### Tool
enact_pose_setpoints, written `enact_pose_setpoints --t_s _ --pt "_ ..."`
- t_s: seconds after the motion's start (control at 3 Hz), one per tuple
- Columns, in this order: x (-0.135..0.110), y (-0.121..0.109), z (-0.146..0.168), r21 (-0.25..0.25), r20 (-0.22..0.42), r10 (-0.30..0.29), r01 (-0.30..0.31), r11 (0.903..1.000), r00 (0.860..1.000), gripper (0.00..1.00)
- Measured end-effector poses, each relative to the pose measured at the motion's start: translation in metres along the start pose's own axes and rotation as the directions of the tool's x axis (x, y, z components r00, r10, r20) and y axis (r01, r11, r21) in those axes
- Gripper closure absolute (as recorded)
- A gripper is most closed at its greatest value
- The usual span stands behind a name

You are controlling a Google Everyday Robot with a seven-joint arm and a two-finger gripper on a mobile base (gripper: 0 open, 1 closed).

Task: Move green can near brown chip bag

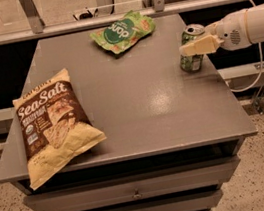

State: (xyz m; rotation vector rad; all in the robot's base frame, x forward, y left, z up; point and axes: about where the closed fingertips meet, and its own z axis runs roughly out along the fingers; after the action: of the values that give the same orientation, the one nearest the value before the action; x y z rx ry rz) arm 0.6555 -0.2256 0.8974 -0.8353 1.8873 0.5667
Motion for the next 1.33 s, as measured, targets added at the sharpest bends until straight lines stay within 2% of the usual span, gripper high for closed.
enact_pose_setpoints --t_s 0.33,0.67,1.0,1.33 --pt "-0.009 0.008 0.0 -0.057 0.031 0.024 -0.022 0.9982 0.999 0.69" --pt "-0.041 0.018 -0.019 -0.076 0.12 -0.017 0.026 0.9968 0.993 0.93" --pt "-0.043 0.02 -0.017 -0.082 0.125 -0.026 0.036 0.996 0.992 1.0" --pt "-0.043 0.024 -0.012 -0.092 0.125 -0.024 0.036 0.9951 0.992 1.0"
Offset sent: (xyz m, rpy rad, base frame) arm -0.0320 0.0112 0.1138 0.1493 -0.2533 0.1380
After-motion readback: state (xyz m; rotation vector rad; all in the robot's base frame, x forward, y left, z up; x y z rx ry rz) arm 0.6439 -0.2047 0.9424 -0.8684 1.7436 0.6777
